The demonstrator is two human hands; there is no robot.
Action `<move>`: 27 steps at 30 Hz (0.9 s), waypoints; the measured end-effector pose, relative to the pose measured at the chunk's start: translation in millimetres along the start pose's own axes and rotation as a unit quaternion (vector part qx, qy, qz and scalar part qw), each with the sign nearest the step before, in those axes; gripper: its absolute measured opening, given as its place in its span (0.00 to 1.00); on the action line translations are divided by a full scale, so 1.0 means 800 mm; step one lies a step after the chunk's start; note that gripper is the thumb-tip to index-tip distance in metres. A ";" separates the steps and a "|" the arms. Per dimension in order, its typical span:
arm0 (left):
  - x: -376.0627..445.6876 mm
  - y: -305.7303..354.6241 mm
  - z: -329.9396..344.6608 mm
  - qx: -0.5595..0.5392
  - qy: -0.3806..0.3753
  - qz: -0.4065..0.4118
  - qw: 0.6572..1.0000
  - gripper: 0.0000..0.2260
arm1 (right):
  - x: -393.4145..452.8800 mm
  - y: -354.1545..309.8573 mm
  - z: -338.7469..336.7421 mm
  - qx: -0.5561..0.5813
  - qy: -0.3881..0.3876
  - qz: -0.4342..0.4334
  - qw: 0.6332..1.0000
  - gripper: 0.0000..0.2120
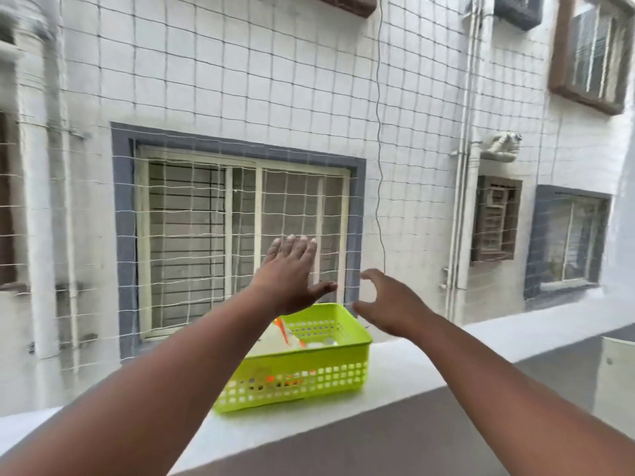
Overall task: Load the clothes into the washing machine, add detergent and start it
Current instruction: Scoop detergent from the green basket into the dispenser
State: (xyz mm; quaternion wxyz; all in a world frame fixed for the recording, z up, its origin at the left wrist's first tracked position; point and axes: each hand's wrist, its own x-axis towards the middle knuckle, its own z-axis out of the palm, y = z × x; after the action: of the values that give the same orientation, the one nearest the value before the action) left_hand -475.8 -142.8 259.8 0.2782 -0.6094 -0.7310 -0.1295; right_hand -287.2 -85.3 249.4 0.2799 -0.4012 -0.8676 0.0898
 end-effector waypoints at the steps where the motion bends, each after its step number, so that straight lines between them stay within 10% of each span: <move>1: -0.004 -0.021 0.009 0.011 -0.012 -0.008 1.000 0.42 | 0.009 -0.012 0.016 -0.010 -0.028 -0.013 0.999 0.31; 10: -0.035 -0.110 0.055 -0.097 -0.067 0.073 0.990 0.52 | 0.076 -0.036 0.081 -0.242 -0.233 -0.036 0.941 0.06; 15: -0.059 -0.124 0.047 -0.094 0.004 0.197 0.976 0.37 | 0.080 -0.036 0.087 -0.333 -0.317 0.005 0.888 0.20; 18: -0.055 -0.134 0.054 -0.107 0.057 0.228 0.966 0.21 | 0.077 -0.038 0.103 -0.386 -0.342 -0.040 0.856 0.07; 27: -0.030 -0.133 0.073 -0.236 -0.041 0.210 0.948 0.23 | 0.086 -0.033 0.119 -0.352 -0.426 -0.043 0.832 0.08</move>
State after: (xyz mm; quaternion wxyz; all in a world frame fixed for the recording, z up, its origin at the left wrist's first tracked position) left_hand -590.5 -155.2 215.0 0.1169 -0.8020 -0.5459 -0.2123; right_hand -393.1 -45.3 209.4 -0.2745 -0.3567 -0.8901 -0.0722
